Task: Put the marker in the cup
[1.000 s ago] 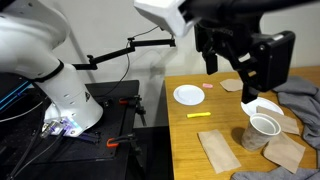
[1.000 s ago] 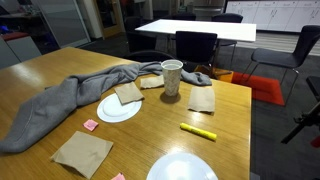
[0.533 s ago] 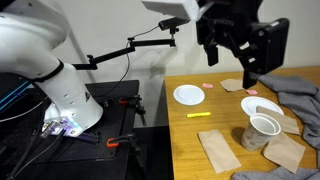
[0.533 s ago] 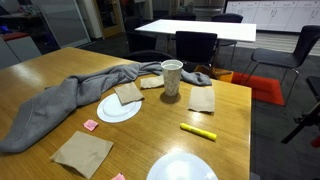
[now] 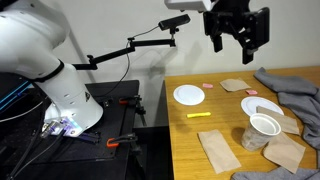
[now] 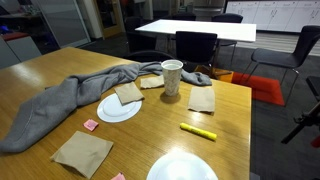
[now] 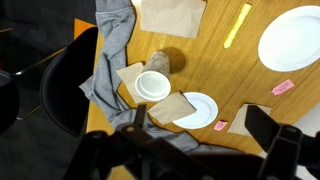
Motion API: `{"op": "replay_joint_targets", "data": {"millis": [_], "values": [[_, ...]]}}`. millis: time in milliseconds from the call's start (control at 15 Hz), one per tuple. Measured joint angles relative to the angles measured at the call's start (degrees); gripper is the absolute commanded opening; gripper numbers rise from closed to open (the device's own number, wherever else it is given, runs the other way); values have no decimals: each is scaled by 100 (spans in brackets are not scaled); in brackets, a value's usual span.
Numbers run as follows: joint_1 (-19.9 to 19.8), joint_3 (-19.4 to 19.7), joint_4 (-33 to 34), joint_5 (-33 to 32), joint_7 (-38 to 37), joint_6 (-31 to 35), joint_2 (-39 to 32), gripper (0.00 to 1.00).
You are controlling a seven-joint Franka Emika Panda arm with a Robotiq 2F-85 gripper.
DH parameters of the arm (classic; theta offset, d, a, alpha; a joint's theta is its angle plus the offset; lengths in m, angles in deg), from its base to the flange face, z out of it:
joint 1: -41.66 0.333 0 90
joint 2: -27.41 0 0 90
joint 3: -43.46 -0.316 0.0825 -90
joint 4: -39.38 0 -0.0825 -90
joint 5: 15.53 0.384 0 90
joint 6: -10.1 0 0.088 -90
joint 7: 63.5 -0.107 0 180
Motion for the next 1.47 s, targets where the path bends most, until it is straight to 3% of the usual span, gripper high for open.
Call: {"op": "replay_joint_targets", "data": {"millis": [333,867,1133,1467], "values": [[45,-433,44,-13,-775,277,-677,100],[89,-807,100,-47,-1830,788,-1632,100],[142,-967,69,-36,-2155,1359,-2157,100],[192,-1122,143,137,-2326,1570,-2733,100]]}}
